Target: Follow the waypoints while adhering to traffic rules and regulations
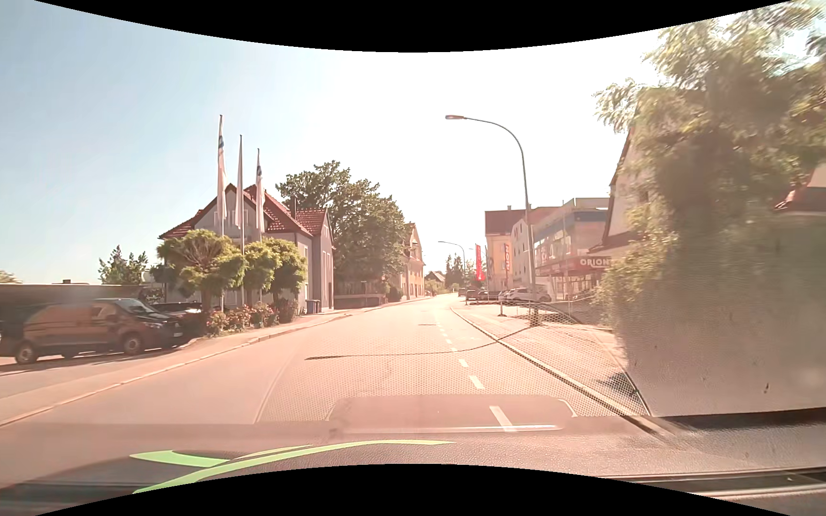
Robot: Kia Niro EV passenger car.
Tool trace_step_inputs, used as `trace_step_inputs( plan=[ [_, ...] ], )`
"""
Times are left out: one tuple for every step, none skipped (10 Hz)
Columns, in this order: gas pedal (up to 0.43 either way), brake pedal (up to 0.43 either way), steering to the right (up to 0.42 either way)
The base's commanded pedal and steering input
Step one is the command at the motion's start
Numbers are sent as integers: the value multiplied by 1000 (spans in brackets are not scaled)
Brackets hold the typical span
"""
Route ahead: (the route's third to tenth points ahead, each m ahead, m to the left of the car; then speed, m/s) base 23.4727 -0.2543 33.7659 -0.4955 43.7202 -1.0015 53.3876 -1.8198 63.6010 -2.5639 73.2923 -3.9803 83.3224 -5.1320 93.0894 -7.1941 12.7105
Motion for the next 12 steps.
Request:
trace_step_inputs(
  plan=[
    [0, 91, 8],
    [0, 104, 8],
    [0, 104, 8],
    [0, 104, 8],
    [0, 110, 8],
    [0, 110, 8],
    [0, 116, 8],
    [0, 116, 8],
    [0, 122, 8],
    [0, 122, 8],
    [0, 122, 8],
    [0, 122, 8]
  ],
)
